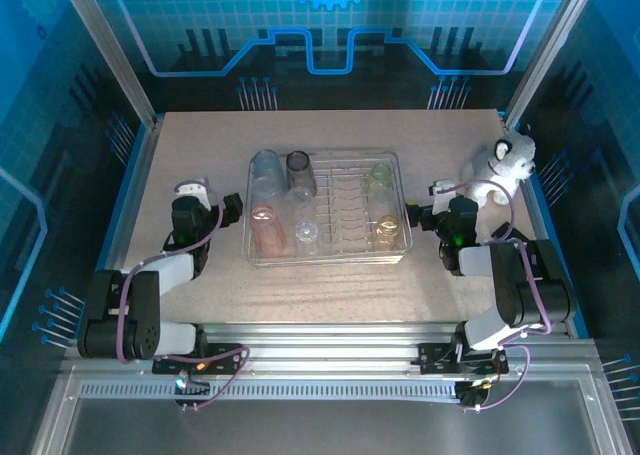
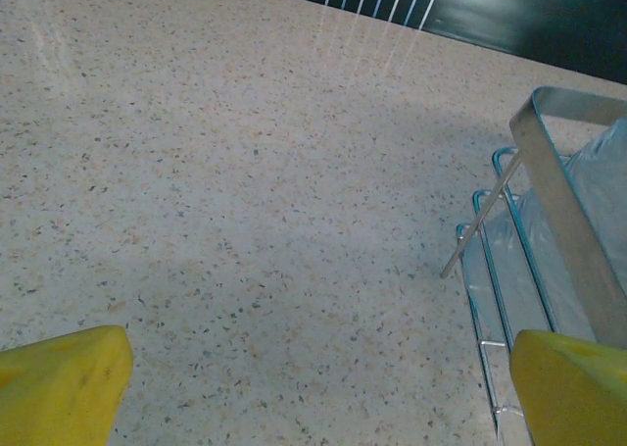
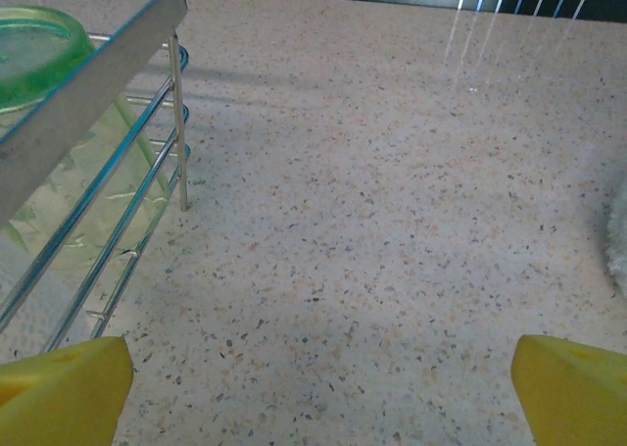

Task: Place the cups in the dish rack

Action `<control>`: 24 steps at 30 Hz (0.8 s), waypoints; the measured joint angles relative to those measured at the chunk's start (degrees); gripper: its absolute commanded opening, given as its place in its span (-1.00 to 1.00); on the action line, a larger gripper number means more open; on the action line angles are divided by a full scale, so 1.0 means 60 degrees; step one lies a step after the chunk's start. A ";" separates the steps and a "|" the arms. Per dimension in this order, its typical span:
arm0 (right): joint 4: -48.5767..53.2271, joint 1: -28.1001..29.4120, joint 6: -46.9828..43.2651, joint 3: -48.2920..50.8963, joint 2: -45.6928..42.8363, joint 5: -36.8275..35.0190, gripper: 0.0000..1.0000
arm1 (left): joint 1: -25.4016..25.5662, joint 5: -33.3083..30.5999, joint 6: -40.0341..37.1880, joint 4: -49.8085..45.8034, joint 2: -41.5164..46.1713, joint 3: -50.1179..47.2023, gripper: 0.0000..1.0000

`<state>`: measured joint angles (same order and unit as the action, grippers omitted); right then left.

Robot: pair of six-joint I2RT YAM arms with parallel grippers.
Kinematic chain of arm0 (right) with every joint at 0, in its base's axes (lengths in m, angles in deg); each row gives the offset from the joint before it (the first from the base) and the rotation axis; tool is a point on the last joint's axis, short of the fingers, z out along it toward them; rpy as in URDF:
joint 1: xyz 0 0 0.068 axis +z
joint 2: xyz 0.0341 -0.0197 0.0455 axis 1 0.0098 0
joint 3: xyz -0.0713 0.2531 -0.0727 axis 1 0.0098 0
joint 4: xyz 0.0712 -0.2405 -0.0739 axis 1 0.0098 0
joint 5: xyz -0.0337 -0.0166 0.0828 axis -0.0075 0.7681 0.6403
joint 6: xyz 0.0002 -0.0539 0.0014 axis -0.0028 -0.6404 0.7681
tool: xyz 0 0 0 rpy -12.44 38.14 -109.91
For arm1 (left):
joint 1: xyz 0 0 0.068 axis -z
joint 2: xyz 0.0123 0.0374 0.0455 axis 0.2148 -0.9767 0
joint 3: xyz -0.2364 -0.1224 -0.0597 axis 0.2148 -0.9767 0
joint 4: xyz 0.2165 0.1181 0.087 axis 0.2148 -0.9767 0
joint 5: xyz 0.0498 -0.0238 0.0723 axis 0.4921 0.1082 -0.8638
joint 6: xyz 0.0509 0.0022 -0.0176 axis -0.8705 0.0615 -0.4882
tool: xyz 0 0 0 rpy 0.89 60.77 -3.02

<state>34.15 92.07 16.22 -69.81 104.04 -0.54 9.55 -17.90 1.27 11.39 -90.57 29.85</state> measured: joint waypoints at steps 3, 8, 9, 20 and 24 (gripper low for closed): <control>-0.0131 0.0000 -0.0058 0.0000 0.0000 0.0000 1.00 | 0.0000 -0.0302 0.0011 0.0087 0.0029 -0.0051 0.99; -0.0153 0.0000 -0.0087 0.0004 0.0000 -0.0004 1.00 | 0.0000 -0.1246 -0.0018 0.0080 0.0291 -0.0233 0.99; -0.0168 0.0000 -0.0095 0.0004 0.0000 -0.0007 1.00 | -0.0015 -0.1293 -0.0029 0.0080 0.0295 -0.0233 0.99; -0.0364 0.0117 -0.0131 0.0102 0.0000 -0.0266 1.00 | -0.0408 0.0619 -0.0528 0.1749 -0.1078 -0.0288 0.98; -0.0481 0.0135 -0.0157 0.0157 0.0000 -0.0339 1.00 | -0.0146 0.0911 -0.0852 0.2273 -0.1832 -0.0339 0.99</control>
<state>31.27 92.88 15.28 -68.87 104.04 -2.57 8.68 -12.43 -3.85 25.03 -101.56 27.82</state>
